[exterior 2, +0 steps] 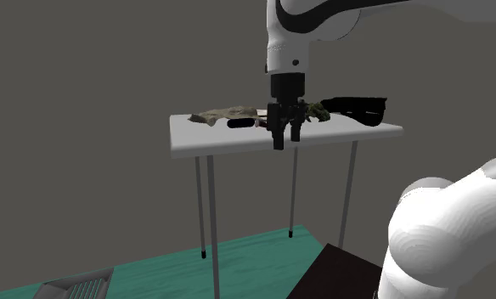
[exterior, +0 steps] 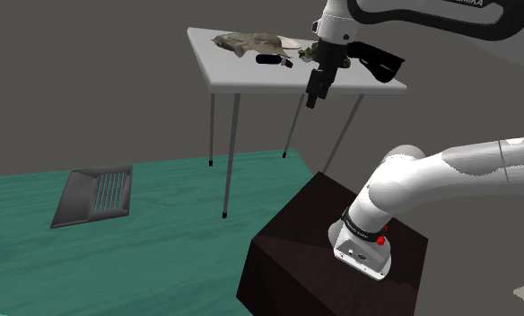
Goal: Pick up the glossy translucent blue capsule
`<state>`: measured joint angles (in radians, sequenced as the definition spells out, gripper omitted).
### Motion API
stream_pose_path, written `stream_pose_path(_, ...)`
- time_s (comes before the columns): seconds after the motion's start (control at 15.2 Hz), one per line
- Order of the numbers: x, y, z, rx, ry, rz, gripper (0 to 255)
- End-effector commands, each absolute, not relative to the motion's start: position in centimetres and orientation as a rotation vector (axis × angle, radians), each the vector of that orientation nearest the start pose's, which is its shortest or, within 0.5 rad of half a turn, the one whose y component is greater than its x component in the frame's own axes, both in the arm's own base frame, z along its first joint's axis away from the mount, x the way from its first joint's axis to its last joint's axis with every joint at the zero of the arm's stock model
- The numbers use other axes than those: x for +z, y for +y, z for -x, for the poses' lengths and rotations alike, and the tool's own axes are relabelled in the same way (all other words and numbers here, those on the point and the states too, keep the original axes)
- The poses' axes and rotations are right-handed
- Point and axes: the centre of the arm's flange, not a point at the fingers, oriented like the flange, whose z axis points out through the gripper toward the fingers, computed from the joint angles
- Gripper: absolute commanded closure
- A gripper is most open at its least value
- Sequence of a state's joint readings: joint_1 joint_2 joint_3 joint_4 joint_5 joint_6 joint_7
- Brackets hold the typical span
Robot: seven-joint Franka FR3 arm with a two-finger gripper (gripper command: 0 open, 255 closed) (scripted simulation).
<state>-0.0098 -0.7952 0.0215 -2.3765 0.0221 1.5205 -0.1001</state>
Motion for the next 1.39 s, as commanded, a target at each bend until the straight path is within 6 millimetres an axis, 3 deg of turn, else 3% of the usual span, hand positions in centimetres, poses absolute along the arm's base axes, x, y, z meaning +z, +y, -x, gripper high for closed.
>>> stream_pose_path(0.0, 57.9, 0.8, -29.8, 0.095, -0.165, 3.126, 0)
stream_pose_path(0.66, 58.5, -9.0, -37.9, 0.021, -0.677, 3.057, 0)
stream_pose_path(1.32, 59.4, -15.6, -48.7, -0.054, -1.17, 2.904, 0)
